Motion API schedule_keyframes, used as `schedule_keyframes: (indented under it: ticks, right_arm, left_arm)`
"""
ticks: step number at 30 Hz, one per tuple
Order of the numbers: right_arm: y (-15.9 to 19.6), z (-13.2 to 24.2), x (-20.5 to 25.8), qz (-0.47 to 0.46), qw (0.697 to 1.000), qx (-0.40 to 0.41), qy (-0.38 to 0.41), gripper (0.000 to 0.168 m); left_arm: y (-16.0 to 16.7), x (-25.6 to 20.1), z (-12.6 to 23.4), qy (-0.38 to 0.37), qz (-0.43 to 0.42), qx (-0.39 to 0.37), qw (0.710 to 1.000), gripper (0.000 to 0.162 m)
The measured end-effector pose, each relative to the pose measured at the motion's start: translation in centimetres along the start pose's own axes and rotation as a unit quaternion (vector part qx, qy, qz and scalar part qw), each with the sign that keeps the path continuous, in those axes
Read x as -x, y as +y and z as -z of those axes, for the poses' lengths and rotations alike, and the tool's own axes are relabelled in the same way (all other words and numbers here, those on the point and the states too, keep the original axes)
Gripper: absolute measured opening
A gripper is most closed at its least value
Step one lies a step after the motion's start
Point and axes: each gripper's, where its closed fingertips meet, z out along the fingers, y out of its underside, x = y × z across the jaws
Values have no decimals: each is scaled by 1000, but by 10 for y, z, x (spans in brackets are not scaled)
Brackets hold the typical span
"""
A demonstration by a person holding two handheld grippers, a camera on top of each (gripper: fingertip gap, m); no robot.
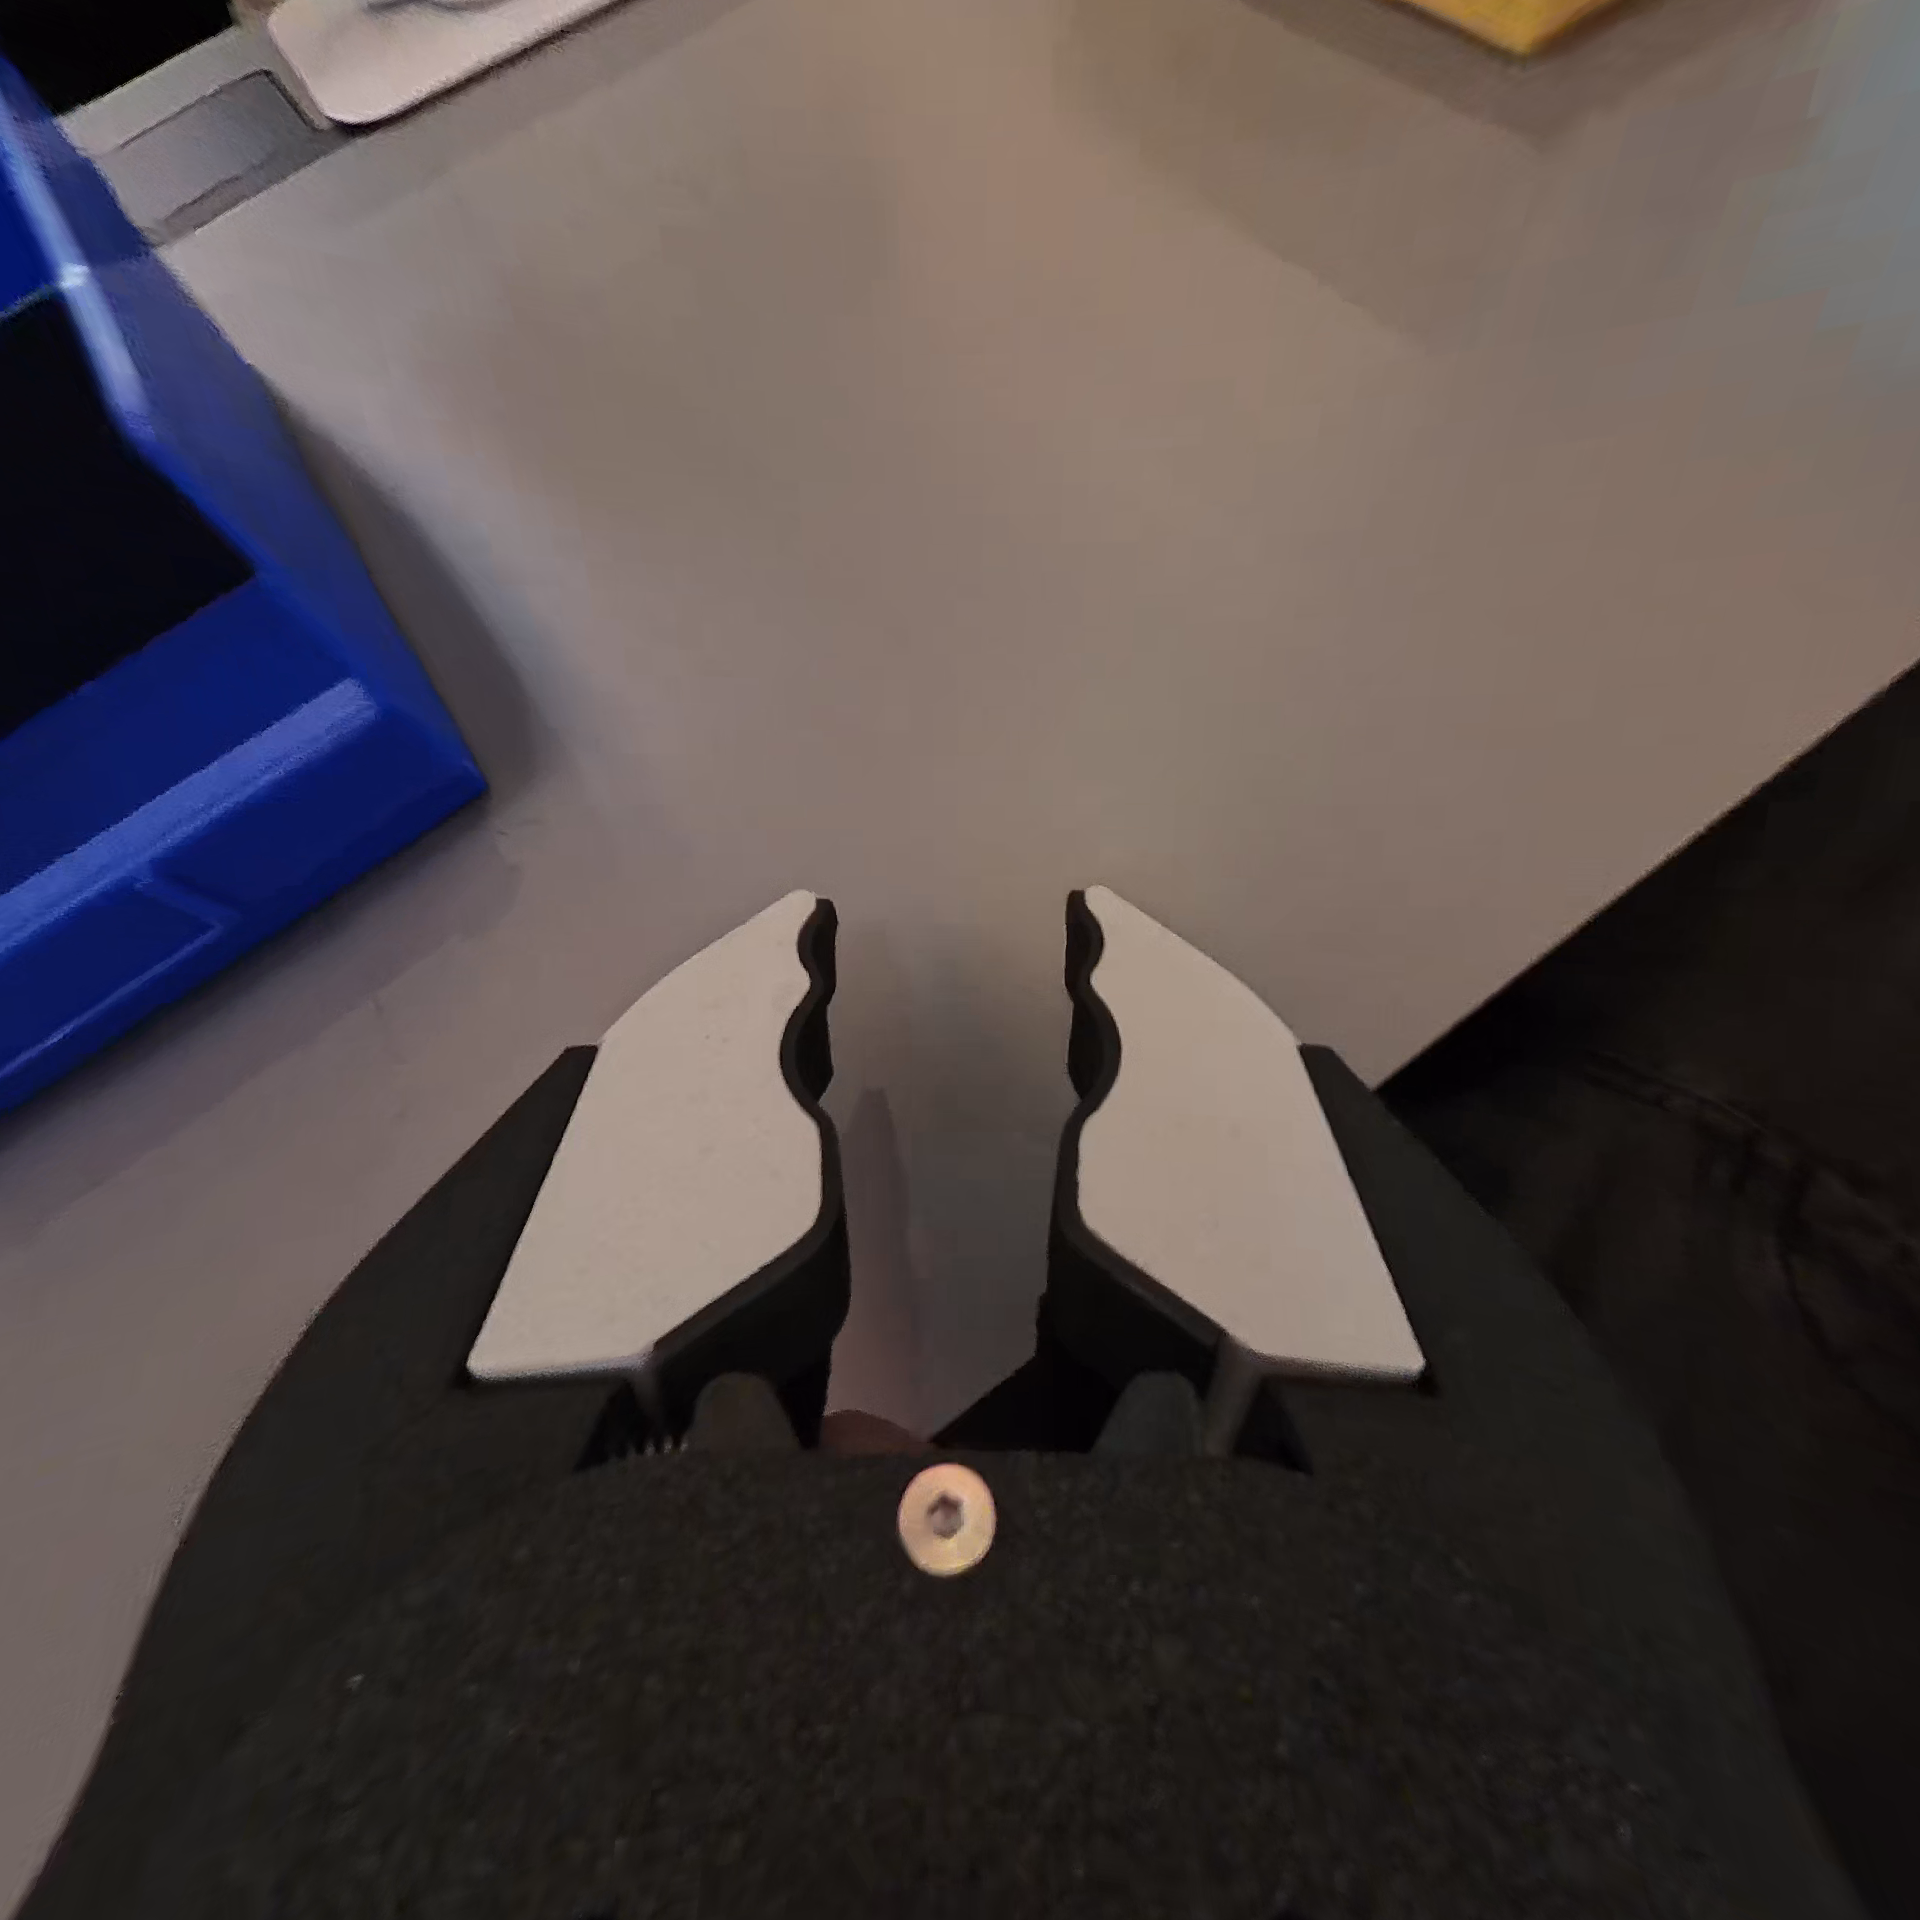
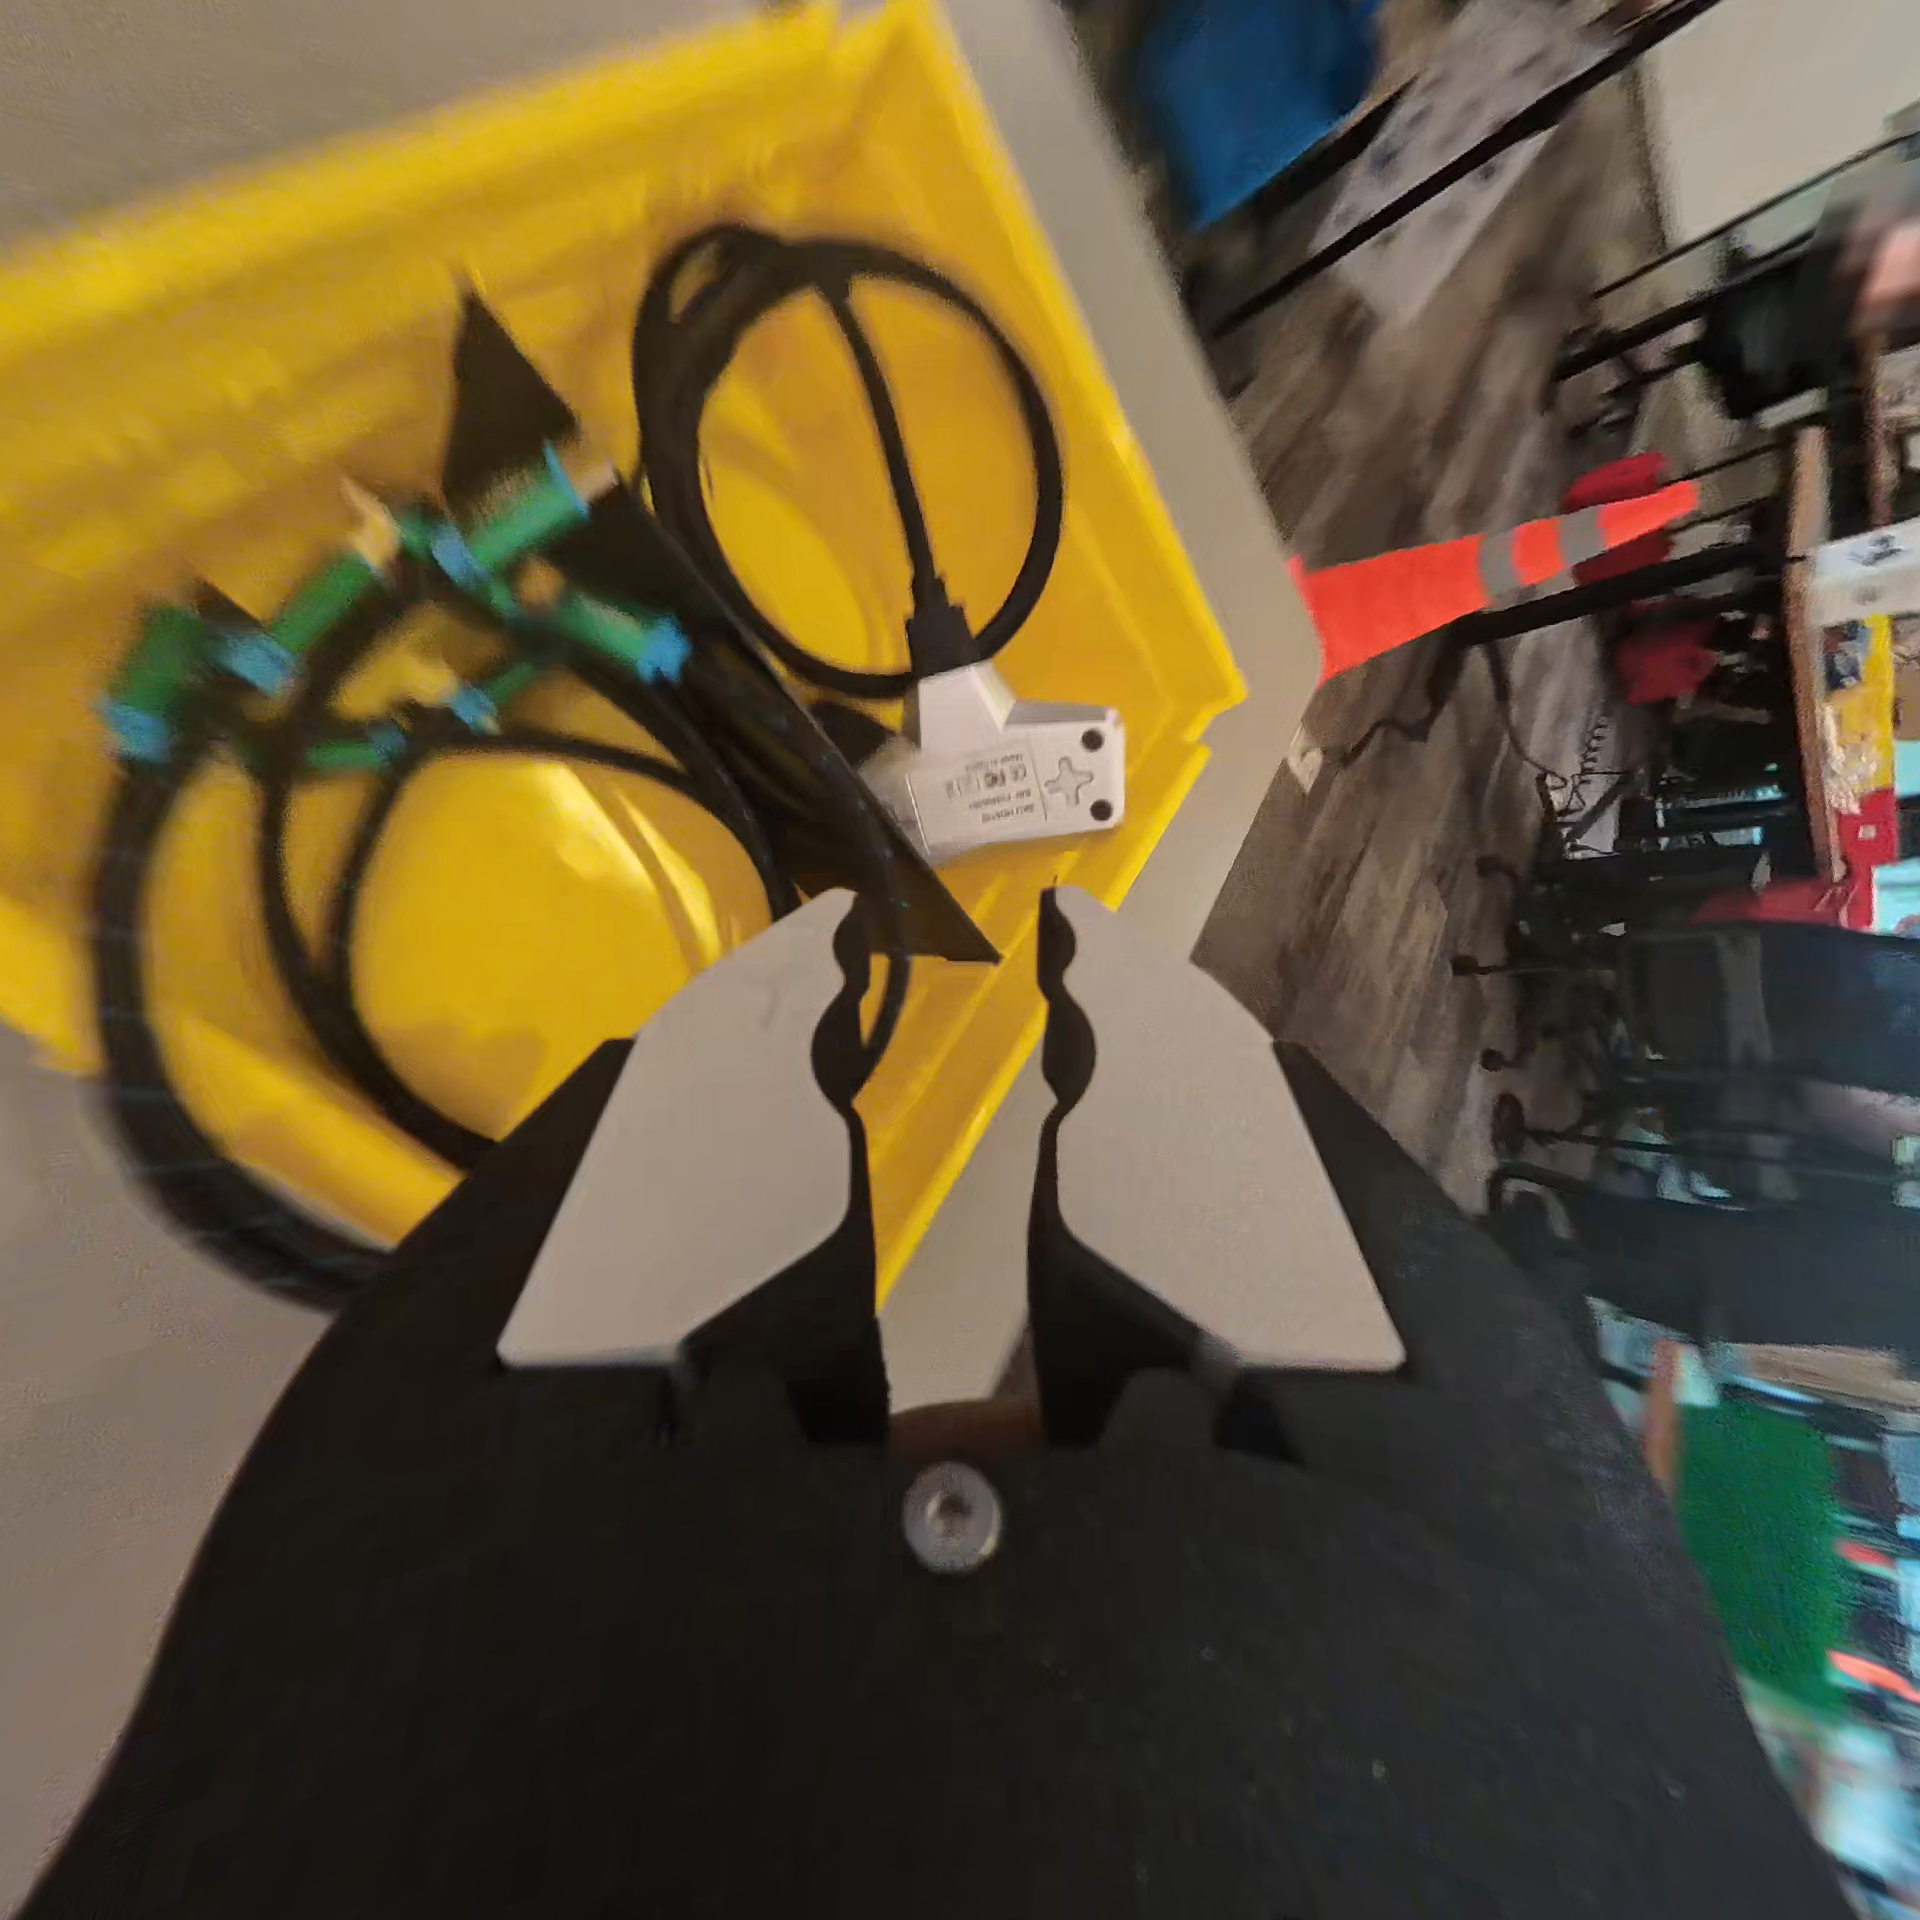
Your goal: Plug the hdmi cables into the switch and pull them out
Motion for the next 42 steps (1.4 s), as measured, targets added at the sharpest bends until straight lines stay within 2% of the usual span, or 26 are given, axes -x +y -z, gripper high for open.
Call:
schedule_keyframes:
  ticks: [2, 5, 6, 8, 10, 11, 13, 18, 23, 27, 31, 42]
  right_arm:
    - [-17, 39, 17, -82, 992, -97, 27, 31]
    - [-11, 83, 71, -206, 956, -202, 54, 28]
    - [-5, 89, 97, -255, 941, -220, 41, 25]
    - [12, 95, 156, -338, 912, -233, 0, 30]
    - [21, 106, 203, -346, 914, -210, -37, 30]
    - [21, 115, 211, -340, 916, -211, -33, 30]
    - [22, 125, 212, -345, 912, -223, -7, 25]
    - [34, 115, 180, -309, 920, -223, 93, 30]
    - [46, 112, 184, -386, 896, -214, 47, 32]
    - [50, 120, 177, -379, 896, -221, 71, 32]
    - [50, 121, 176, -394, 888, -229, 62, 31]
    - [47, 116, 176, -382, 893, -230, 58, 31]
  left_arm:
    - [-14, 16, 10, -12, 39, -42, 998, 42]
    - [-31, 48, 33, -59, 75, -117, 989, 42]
    - [-28, 62, 41, -89, 78, -128, 985, 42]
    - [-16, 96, 57, -169, 77, -138, 973, 39]
    - [-8, 123, 67, -212, 73, -146, 963, 39]
    - [-6, 132, 68, -219, 81, -146, 961, 40]
    - [-5, 142, 65, -211, 105, -147, 961, 44]
    - [-2, 145, 57, -190, 136, -150, 961, 42]
    - [0, 135, 55, -162, 167, -143, 962, 39]
    - [1, 129, 53, -161, 152, -132, 966, 36]
    - [2, 123, 48, -155, 139, -124, 970, 35]
    - [3, 118, 41, -153, 119, -110, 975, 32]
